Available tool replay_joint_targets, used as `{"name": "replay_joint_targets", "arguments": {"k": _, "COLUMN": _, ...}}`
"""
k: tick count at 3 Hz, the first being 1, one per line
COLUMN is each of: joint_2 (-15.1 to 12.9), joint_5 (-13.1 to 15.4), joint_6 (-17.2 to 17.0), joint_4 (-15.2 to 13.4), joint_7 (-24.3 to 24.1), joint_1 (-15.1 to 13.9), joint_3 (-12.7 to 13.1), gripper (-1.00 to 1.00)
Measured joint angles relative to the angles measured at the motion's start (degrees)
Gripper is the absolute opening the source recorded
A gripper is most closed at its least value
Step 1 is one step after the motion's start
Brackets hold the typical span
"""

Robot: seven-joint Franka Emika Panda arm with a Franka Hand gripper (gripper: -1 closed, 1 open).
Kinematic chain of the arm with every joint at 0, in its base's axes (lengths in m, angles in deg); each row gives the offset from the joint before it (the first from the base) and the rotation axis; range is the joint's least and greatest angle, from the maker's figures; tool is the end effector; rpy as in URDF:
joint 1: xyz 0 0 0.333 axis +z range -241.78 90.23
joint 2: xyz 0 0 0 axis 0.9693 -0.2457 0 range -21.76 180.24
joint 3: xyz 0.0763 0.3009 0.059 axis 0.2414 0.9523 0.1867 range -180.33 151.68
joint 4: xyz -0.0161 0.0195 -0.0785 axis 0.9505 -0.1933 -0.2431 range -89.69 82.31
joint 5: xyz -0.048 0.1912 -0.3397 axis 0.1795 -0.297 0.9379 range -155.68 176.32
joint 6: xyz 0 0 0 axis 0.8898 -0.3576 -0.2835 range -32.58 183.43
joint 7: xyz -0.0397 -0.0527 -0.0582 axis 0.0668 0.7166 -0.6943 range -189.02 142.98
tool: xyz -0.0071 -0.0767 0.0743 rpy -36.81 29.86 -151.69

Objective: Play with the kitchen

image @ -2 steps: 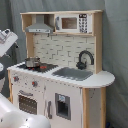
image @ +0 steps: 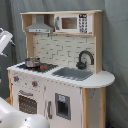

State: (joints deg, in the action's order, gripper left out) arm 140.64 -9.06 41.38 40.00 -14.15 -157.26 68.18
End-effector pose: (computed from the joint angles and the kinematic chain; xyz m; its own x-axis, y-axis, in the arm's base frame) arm 0.3462 0.5691 0.6271 0.7781 0.6164 0.1209 0.3266 -0.5614 0.7603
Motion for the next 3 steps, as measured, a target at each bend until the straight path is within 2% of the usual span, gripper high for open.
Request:
{"name": "replay_joint_targets", "arguments": {"k": 1, "joint_2": 1.1, "joint_5": 5.2, "joint_6": -1.2, "joint_4": 0.0, "joint_7": 0.3, "joint_1": 2.2, "joint_3": 0.1, "gripper": 1.0}}
{"name": "replay_joint_targets", "arguments": {"k": 2, "joint_2": 3.4, "joint_5": 11.2, "joint_6": -2.5, "joint_4": 0.0, "joint_7": 0.8, "joint_1": 4.9, "joint_3": 0.2, "gripper": 1.0}}
{"name": "replay_joint_targets", "arguments": {"k": 3, "joint_2": 6.5, "joint_5": 15.9, "joint_6": -2.9, "joint_4": -0.1, "joint_7": 1.8, "joint_1": 7.1, "joint_3": 0.3, "gripper": 1.0}}
